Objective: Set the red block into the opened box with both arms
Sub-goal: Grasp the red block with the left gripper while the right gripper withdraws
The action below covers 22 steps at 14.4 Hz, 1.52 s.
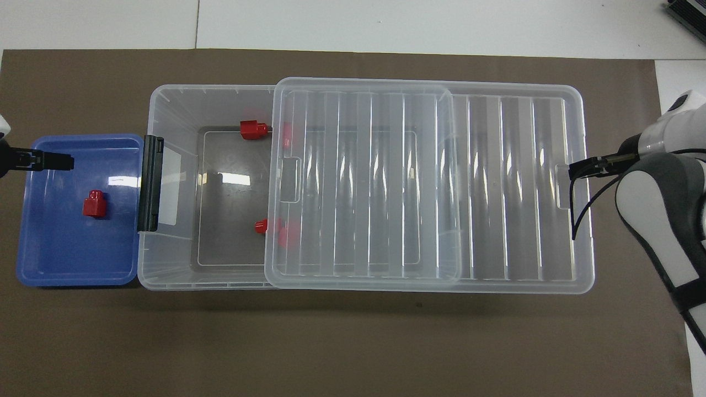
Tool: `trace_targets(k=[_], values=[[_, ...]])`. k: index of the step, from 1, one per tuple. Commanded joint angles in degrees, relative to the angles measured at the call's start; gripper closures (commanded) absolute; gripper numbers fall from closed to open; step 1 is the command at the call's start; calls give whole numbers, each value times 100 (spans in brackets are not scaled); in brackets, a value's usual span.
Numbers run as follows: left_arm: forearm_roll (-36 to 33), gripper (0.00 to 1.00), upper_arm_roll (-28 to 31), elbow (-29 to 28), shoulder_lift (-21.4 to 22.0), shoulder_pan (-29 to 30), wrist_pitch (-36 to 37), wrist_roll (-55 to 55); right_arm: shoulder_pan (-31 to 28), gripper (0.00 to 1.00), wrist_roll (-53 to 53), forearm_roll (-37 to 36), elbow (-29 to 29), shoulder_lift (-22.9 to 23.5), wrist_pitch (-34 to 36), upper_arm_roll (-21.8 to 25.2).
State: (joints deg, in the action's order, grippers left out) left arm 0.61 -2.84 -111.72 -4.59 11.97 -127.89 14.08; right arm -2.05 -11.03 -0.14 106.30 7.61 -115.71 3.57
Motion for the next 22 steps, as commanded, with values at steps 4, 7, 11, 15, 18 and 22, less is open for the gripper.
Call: trace_targets(k=[4, 7, 11, 15, 18, 22], values=[[-70, 0, -76, -1123, -252, 288, -1299, -670, -6, 0, -83, 58, -66, -373, 435, -50], [-70, 0, -67, -1440, -454, 306, -1879, -670, 2, 0, 231, 58, -92, -707, 777, -111], [-70, 0, -67, -1466, -604, 332, -2021, -600, 2, 0, 830, 58, -92, -1190, 1182, -234], [-70, 0, -67, -1475, -657, 324, -2012, -442, 2, 0, 1145, 66, -766, -1139, 1752, -234], [-70, 0, -67, -1589, -640, 333, -2003, -187, 177, 0, 1288, -47, -1452, -928, 2323, -243], [-70, 0, -67, -1695, -613, 324, -2003, -196, 301, 0, 1533, -48, -1860, -769, 2809, -243]])
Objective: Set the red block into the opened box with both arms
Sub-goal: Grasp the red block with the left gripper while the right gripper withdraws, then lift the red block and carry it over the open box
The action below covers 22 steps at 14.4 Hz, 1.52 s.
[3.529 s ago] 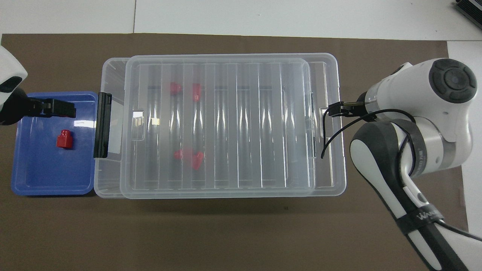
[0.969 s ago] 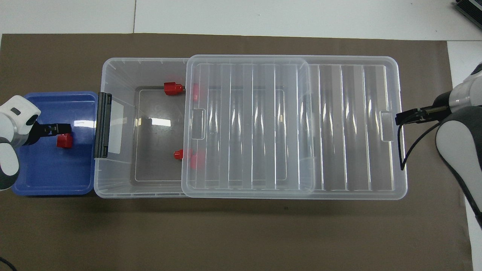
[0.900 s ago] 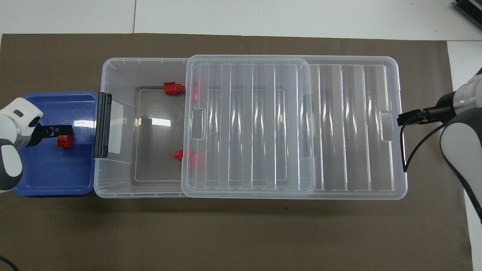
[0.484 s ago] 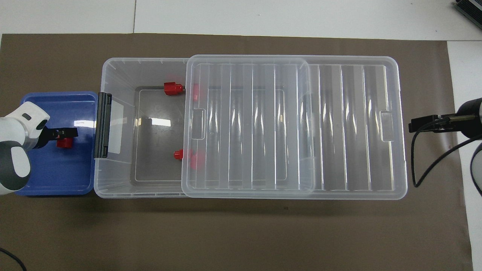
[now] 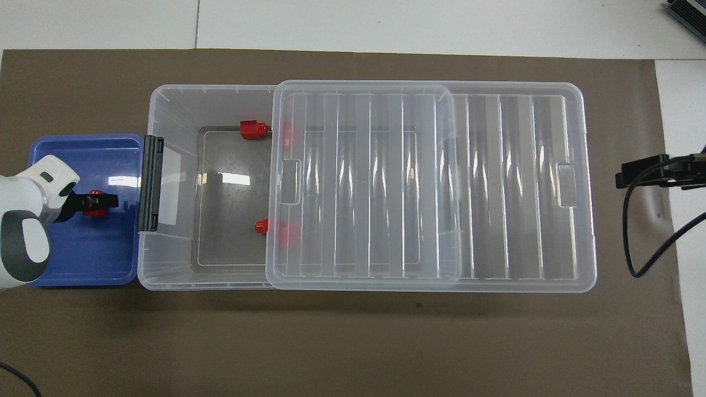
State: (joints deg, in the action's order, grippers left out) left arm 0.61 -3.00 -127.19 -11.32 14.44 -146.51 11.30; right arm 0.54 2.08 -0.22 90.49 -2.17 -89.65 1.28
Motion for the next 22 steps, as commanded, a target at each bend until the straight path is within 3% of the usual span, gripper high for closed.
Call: trace_targets(k=[1, 2, 3, 6, 9, 14, 16, 22], values=[[-70, 2, -52, -157, 59, 76, -141, 83, 77, 0, 318, -31, -191, 156, 220, -13], [-70, 17, -52, -157, 59, 76, -141, 91, 147, 0, 432, -31, -120, 112, 220, -13], [-70, 42, -52, -157, 59, 76, -133, 83, 209, 0, 512, -31, -102, 94, 220, -13], [-78, 99, -43, -70, 59, 76, 7, 205, 209, 0, 557, -48, -32, 59, 237, -13], [-114, 100, -43, 543, 86, 67, 987, 223, 209, 0, 574, -206, 109, -20, 211, -13], [-88, 100, -87, 2773, 226, -38, 4159, 40, 209, 0, 706, -250, 118, -21, 167, -40], [-52, 100, -122, 3619, 200, -230, 5128, -792, 148, 0, 653, -154, 109, -20, 176, -31], [-52, 100, -149, 3728, 341, -1706, 5019, -3719, 148, 0, 653, -154, 100, -29, 176, -31]])
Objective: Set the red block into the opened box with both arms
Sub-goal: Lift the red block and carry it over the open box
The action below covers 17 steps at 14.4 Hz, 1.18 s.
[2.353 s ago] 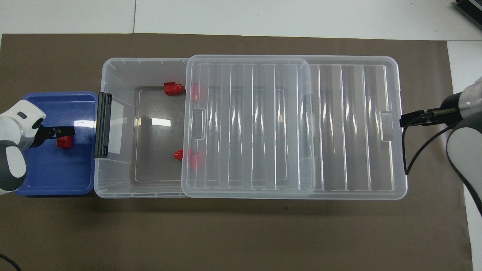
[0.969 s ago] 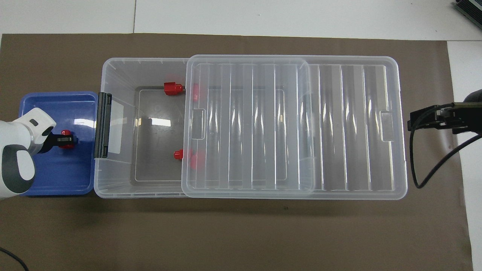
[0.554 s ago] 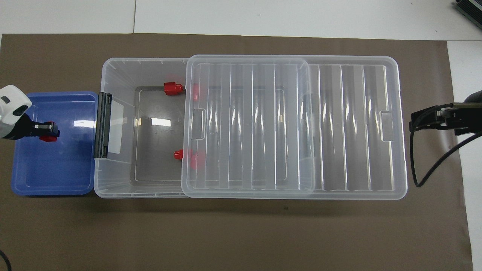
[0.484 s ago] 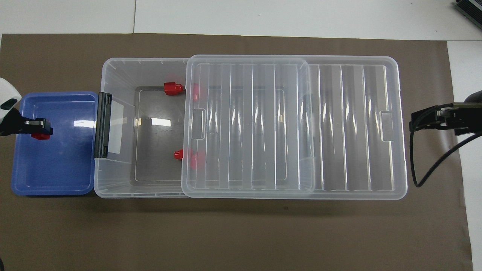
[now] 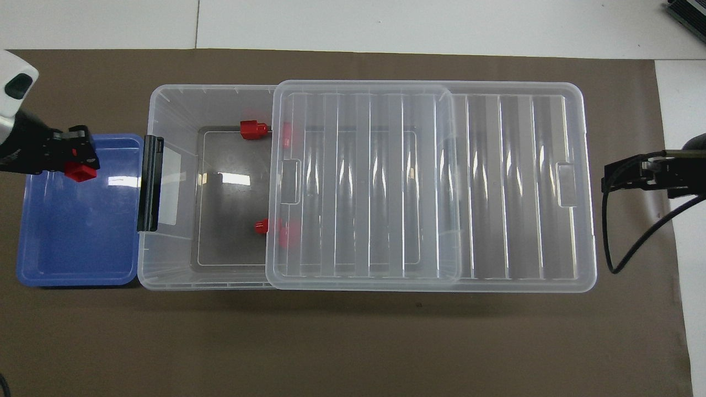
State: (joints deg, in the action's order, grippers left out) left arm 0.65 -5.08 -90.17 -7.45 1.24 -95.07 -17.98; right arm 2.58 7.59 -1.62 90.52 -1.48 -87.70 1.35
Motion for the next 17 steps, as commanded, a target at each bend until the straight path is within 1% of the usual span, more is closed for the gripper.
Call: trace_targets(k=[1, 4, 5, 7, 8, 10, 11, 13, 15, 17], values=[[-56, 100, 42, 8, -46, -500, -238, -1117, -56, 0, 102, -14, 97, -98, -19, -39], [-13, 100, 33, -193, -20, -905, -852, -1917, -56, 0, 102, -14, 97, -98, -19, -39], [31, 100, 33, -429, 59, -1036, -1212, -2198, -56, 0, 102, -14, 97, -98, -19, -39], [32, 100, 42, -1279, 287, -1326, -2186, -2438, -56, 0, 102, -14, 97, -98, -19, -39], [32, 100, 42, -1606, 297, -1406, -2591, -2456, -30, 0, 102, -14, 97, -98, -19, -39], [-12, 100, 51, -1933, 200, -1573, -3164, -2517, -38, 0, 102, -14, 97, -98, -19, -39], [-73, 100, 51, -2082, 209, -1574, -3288, -2465, -47, 0, 102, -14, 97, -98, -19, -39], [-529, 100, 51, -2215, 209, -1547, -3316, -2255, -56, 0, 102, -14, 97, -98, -19, -39], [-601, 100, 51, -2400, 165, -1512, -3490, -1825, -56, 0, 102, -14, 97, -98, -19, -39], [-697, 100, 51, -2593, 25, -1512, -3929, -1761, -56, 0, 102, -14, 97, -98, -19, -39]])
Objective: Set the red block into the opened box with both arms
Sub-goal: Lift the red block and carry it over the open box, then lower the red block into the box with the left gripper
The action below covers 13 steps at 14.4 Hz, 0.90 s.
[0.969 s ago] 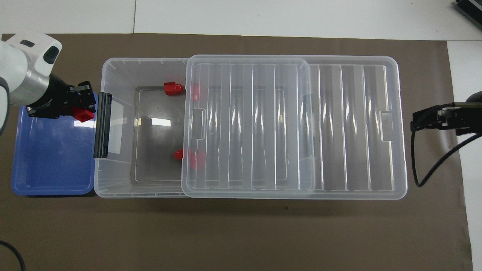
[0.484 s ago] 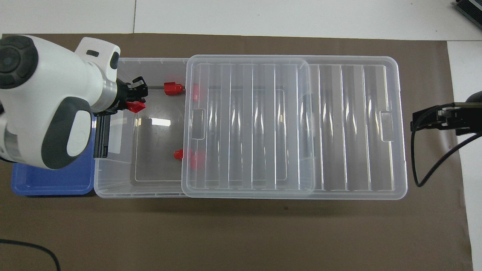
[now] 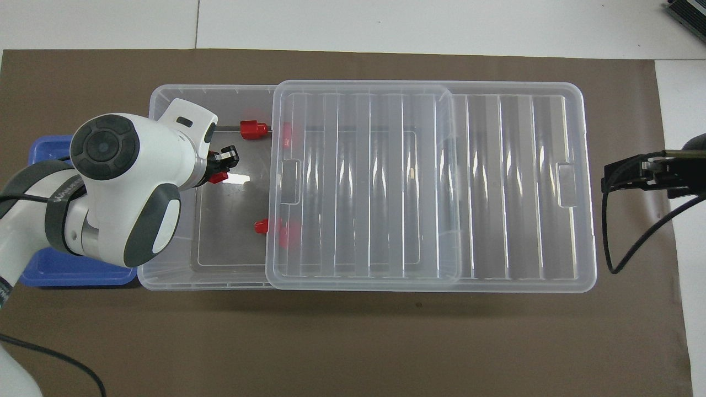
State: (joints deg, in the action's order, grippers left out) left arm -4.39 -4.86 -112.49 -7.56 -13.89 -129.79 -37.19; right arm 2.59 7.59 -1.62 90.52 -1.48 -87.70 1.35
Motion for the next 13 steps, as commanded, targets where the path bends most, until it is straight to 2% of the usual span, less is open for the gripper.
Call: trace_targets(k=[1, 2, 4, 7, 13], values=[[-325, 100, 29, -379, -77, -43, -556, 159, -57, 0, 102, -14, 97, -98, -19, -39], [-552, 100, 20, -379, -279, -61, -678, 159, -57, 0, 102, -14, 97, -98, -19, -39], [-590, 100, 20, -379, -499, -70, -1047, 168, -57, 0, 102, -14, 97, -98, -19, -39], [-634, 100, 20, -379, -693, -70, -1101, 492, -57, 0, 102, -14, 97, -98, -19, -39], [-634, 100, 29, -572, -817, 53, -1356, 994, -57, 0, 94, -14, 106, -98, -19, -39]])
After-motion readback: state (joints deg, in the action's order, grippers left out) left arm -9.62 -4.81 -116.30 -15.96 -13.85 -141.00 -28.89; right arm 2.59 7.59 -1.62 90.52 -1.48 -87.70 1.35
